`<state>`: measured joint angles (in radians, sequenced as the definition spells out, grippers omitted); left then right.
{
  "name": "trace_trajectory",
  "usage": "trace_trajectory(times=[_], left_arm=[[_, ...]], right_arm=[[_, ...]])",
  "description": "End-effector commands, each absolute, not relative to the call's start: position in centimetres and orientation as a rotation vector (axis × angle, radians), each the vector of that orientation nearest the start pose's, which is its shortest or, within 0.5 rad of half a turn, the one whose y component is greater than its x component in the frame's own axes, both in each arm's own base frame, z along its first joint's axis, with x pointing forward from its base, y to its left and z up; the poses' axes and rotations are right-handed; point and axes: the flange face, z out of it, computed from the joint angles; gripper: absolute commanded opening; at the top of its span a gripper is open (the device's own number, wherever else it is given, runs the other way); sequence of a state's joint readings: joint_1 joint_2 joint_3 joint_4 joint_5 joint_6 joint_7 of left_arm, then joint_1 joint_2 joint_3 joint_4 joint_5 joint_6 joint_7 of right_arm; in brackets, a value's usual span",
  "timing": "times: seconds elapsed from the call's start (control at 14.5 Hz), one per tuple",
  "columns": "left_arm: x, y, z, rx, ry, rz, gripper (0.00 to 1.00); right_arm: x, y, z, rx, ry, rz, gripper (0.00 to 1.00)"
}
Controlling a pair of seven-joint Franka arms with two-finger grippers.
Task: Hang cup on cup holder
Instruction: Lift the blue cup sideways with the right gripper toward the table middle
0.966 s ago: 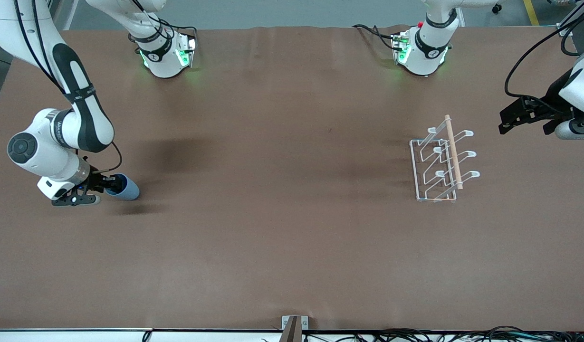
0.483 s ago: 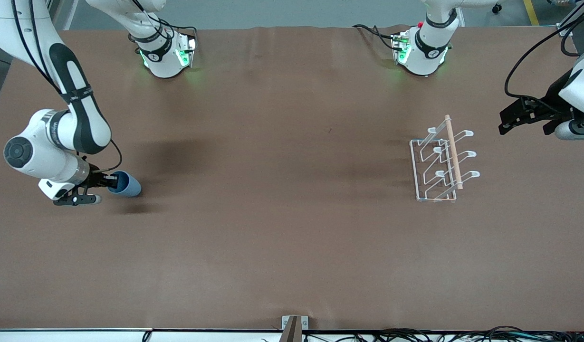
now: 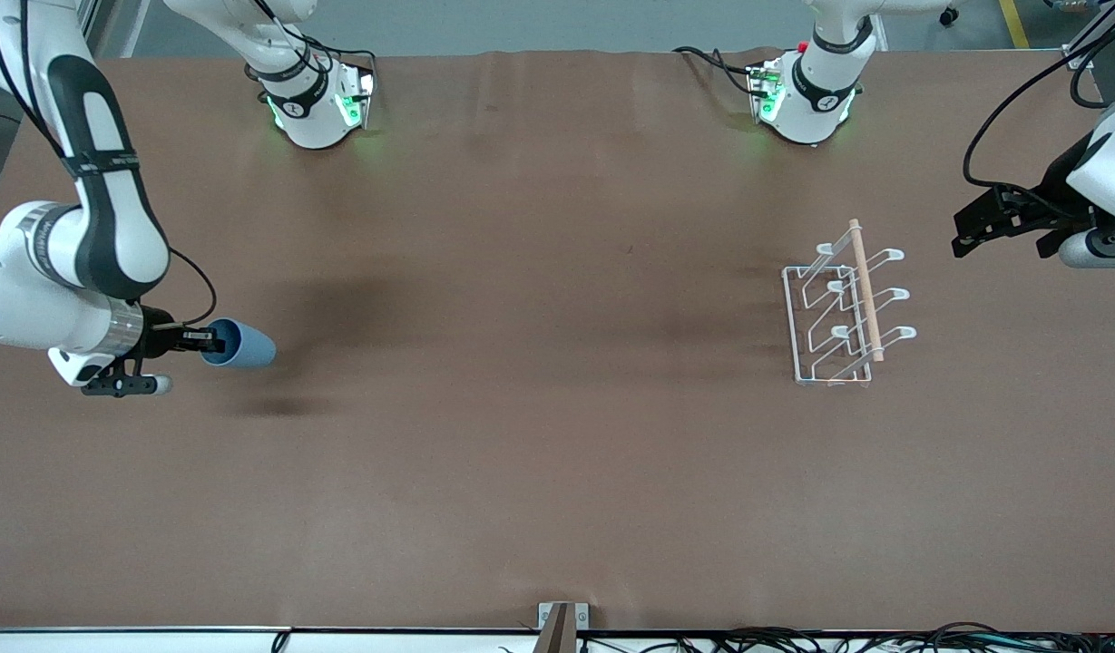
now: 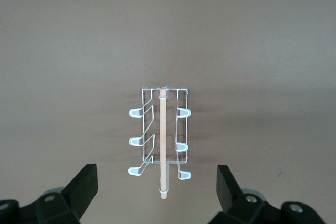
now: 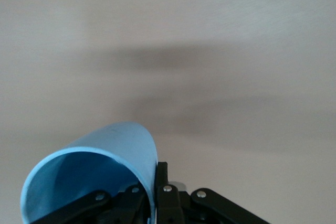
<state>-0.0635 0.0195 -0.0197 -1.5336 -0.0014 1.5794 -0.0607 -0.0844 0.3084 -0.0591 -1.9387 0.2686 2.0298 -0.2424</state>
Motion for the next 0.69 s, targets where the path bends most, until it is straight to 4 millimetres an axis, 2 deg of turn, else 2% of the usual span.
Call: trace_trajectory(times=[0.0, 0.14, 0.28, 0.55, 0.62], left_arm=[[56.4, -4.7, 63.0, -3.144, 0.031, -0.046, 1.0], [56.4, -4.7, 63.0, -3.144, 0.031, -0.046, 1.0], [56.4, -4.7, 63.0, -3.144, 0.031, -0.046, 1.0], [56.4, -4.8, 63.0, -3.144, 0.034, -0.046, 1.0], [56.4, -4.8, 63.0, -3.144, 0.034, -0.046, 1.0]], right_arm=[[57.5, -4.9, 34.2, -2.708, 0.139, 0.232, 0.0], [57.0, -2.8, 35.0, -2.552, 0.18, 0.255, 0.0], [55.9, 0.4, 35.6, -2.439, 0.197, 0.261, 0.0], [54.2, 6.7, 35.5, -2.218, 0.197, 0.35, 0.0], [53.5, 8.5, 34.7, -2.165, 0.206, 0.378, 0.0]])
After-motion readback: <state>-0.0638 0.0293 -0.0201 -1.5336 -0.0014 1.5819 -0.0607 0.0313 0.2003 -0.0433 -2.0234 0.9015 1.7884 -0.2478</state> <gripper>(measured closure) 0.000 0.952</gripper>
